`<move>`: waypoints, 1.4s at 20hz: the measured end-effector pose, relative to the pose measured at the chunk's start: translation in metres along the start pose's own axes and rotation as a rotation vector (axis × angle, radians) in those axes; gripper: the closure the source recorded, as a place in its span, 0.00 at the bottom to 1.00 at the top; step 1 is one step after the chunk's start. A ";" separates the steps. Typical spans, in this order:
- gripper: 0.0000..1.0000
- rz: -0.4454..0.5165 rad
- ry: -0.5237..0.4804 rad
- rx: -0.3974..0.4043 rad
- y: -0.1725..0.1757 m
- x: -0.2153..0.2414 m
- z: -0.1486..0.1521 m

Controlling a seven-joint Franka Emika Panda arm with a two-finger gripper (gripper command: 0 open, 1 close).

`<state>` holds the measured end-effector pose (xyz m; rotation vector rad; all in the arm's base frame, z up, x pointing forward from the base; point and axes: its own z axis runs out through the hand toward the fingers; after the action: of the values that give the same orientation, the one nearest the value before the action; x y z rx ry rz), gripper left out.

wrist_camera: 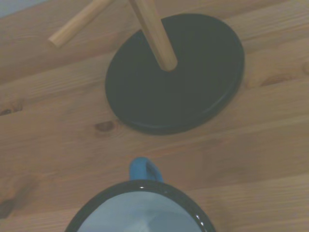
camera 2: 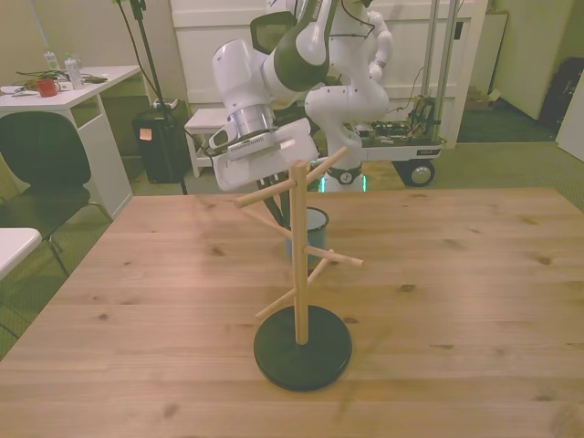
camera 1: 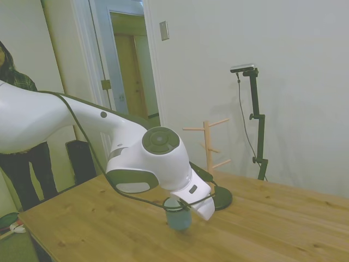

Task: Unload the mug

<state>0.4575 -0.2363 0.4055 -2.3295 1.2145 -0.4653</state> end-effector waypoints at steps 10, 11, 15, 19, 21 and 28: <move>1.00 0.031 -0.013 -0.020 0.011 0.005 0.016; 1.00 0.033 -0.013 -0.024 0.013 0.006 0.017; 0.00 0.038 -0.009 -0.028 0.014 0.009 0.017; 0.00 0.036 -0.007 -0.031 0.015 0.009 0.016; 0.00 0.031 -0.006 -0.039 0.015 0.010 0.016; 0.00 0.023 0.021 -0.128 0.015 0.013 0.000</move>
<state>0.4546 -0.2542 0.3984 -2.4204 1.3144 -0.4160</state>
